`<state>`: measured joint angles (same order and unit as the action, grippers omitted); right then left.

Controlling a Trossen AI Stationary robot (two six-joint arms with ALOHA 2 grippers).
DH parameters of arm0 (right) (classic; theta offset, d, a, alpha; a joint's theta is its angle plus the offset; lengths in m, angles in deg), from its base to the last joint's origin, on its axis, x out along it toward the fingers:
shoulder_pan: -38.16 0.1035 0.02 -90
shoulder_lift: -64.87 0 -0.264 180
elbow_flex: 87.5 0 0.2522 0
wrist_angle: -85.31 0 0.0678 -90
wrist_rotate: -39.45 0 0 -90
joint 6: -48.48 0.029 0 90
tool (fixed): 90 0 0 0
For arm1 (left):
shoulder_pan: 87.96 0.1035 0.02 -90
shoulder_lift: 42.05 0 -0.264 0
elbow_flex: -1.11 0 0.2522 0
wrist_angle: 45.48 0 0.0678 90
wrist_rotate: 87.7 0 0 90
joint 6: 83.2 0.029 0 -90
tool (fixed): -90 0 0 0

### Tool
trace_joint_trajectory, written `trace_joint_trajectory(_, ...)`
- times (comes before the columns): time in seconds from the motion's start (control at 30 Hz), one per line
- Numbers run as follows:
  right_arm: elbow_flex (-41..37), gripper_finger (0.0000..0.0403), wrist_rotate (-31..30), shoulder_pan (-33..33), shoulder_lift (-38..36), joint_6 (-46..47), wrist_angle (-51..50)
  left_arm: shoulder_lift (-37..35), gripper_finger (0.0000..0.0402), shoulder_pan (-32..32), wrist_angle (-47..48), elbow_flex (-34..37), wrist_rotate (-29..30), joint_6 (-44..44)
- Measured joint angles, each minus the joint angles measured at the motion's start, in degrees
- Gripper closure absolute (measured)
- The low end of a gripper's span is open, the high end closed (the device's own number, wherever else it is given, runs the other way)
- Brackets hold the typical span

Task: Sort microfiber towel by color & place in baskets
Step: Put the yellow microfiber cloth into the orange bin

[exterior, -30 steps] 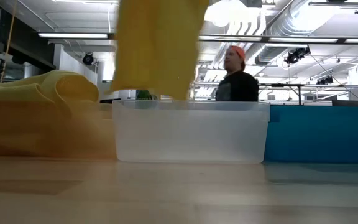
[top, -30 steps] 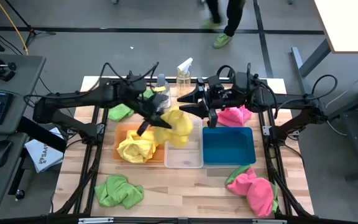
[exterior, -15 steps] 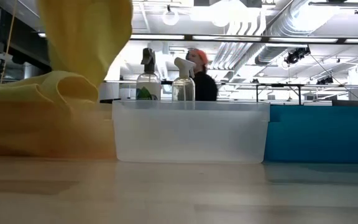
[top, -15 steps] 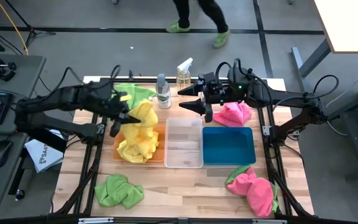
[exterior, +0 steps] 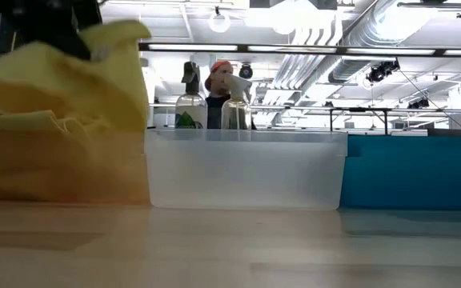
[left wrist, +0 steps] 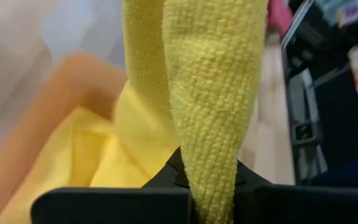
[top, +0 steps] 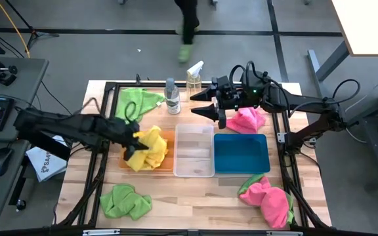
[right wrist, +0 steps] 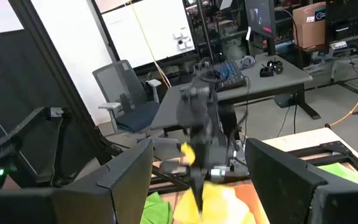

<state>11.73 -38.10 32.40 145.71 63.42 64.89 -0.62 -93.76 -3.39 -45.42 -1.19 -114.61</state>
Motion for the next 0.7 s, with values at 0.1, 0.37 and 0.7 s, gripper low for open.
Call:
trace_joint_trajectory(0.1, 0.0, 0.0151, -0.3, -0.1, 0.0, 0.0, -0.1, 3.7, 0.0401, -0.3, -1.0, 2.4, -0.1, 0.3)
trace_joint_trajectory(0.37, 0.0, 0.0151, -3.0, -0.2, 0.0, 0.6, -1.4, 18.3, 0.0401, -0.3, -1.1, 2.7, -0.4, 7.0)
trace_joint_trajectory(0.7, 0.0, 0.0151, -3.1, -0.2, 0.0, 2.8, -2.0, 34.1, 0.0402, -0.2, -1.4, 2.1, 3.8, 7.6)
